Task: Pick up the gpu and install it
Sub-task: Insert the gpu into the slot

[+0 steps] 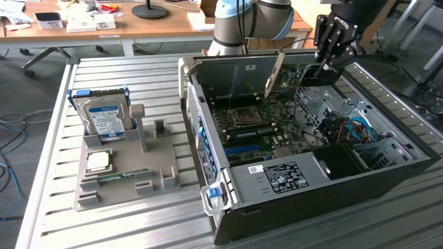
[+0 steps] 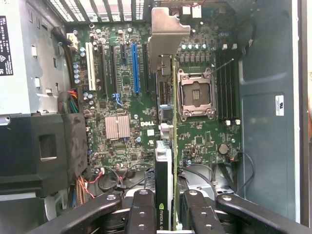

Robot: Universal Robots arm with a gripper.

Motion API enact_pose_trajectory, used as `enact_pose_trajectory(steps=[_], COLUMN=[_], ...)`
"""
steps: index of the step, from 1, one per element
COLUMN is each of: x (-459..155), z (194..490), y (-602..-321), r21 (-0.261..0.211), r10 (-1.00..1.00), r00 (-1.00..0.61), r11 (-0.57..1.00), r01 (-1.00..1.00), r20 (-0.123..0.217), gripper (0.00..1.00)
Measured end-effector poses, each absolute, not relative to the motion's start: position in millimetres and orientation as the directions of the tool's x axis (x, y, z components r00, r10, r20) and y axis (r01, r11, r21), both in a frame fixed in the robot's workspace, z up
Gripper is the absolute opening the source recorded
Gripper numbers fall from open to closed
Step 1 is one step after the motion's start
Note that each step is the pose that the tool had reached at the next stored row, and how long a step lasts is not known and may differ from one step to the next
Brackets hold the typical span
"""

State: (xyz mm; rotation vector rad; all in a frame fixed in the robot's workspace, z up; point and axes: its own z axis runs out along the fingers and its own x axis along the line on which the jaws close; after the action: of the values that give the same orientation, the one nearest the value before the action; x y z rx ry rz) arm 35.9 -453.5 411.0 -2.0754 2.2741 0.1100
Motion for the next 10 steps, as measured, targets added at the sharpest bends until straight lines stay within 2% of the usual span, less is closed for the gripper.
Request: enact_pose_trajectory(steps=[10], x=[35.1], z=[411.0], y=[-453.5], r21=[0.012], r10=[-0.991], r00=[-0.091], r11=[0.09], r01=[-0.996], r20=[-0.093], gripper=[0.27])
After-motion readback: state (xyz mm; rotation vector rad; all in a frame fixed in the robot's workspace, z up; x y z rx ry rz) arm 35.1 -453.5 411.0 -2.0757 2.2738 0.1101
